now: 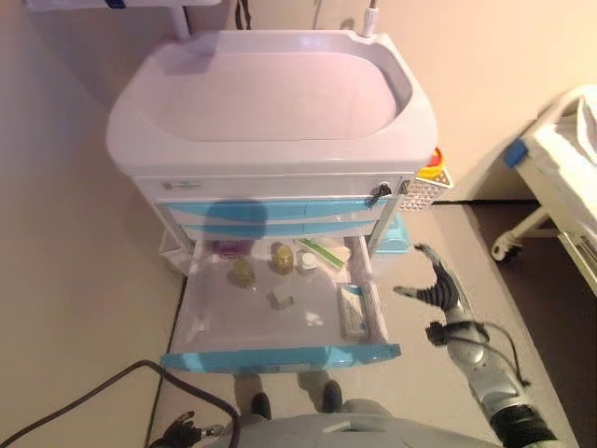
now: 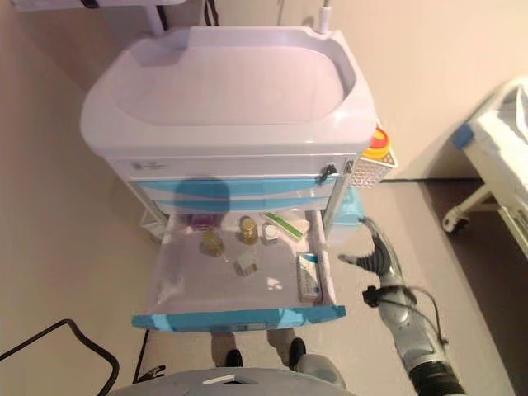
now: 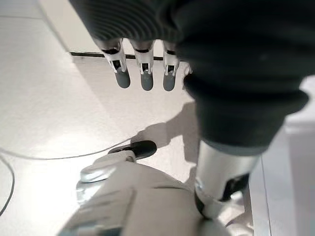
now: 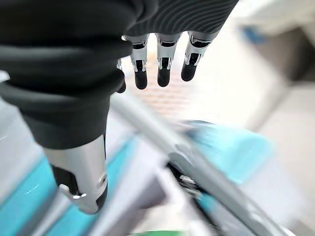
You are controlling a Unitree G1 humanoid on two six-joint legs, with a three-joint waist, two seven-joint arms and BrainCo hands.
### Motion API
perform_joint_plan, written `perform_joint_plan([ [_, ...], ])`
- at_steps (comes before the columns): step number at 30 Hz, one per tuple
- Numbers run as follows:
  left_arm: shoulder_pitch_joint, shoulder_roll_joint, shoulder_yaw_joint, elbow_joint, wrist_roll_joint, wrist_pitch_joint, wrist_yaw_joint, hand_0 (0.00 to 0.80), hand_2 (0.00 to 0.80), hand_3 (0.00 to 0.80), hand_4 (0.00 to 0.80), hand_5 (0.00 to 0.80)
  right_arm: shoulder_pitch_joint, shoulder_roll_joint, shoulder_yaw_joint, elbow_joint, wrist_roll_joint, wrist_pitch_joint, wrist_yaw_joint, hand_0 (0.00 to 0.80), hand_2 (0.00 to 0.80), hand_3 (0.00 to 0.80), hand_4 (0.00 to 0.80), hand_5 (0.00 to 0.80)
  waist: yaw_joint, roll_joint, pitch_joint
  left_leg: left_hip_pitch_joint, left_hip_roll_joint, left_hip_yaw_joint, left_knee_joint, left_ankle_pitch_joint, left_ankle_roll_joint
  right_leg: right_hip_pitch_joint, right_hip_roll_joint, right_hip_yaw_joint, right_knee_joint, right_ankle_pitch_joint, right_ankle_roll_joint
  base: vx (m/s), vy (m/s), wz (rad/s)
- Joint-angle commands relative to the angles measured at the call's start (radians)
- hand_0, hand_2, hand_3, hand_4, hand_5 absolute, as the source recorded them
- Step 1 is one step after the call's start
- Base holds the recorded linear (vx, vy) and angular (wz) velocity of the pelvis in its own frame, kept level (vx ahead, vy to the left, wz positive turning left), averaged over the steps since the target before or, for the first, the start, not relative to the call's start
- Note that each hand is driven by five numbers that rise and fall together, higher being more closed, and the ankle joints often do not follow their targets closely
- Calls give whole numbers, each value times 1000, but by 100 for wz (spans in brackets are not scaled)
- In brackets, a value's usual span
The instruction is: Open the drawer and pick up the medicine
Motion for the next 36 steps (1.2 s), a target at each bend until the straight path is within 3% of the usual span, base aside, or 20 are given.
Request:
perform_joint_plan([
  [1, -52, -13, 13, 14, 18, 8, -5, 0, 0, 0, 0, 0, -95, -66, 66, -175, -15, -123, 139, 0, 0, 0, 0, 0, 12, -15, 41, -3, -54, -19, 18, -65, 32, 31, -57, 20, -1, 29, 83, -9, 40, -4],
  [5, -67, -10, -4, -2, 5, 2, -2, 0, 0, 0, 0, 0, -149, -130, 155, -291, 18, -166, 279, 0, 0, 0, 0, 0, 35, -18, 33, -11, -57, -25, 7, -58, 35, 19, -69, 14, 7, 31, 93, -2, 34, 6],
  [11, -90, -9, -35, -16, -17, 2, 11, 0, 0, 0, 0, 0, -303, -130, 310, -264, 31, -109, 350, 0, 0, 0, 0, 0, 94, -20, 34, -28, -68, -60, 6, -48, 39, 18, -88, -23, 25, 20, 96, 8, 28, 17],
  [26, -68, 35, -28, -14, -9, 21, 27, 0, 0, 0, 0, 0, -585, -13, 544, 137, -176, 129, 212, 0, 0, 0, 0, 0, 271, -13, 50, -77, -79, -194, -7, -8, 26, 48, -117, -192, 38, -13, 97, 4, 1, 42],
  [36, -49, 42, -15, 2, 12, -12, -4, 0, 0, 0, 0, 0, -660, 96, 558, 365, -220, 257, 156, 0, 0, 0, 0, 0, 347, -33, 53, -97, -83, -261, -7, 12, 17, 76, -118, -262, 33, -28, 93, 21, -13, 32],
])
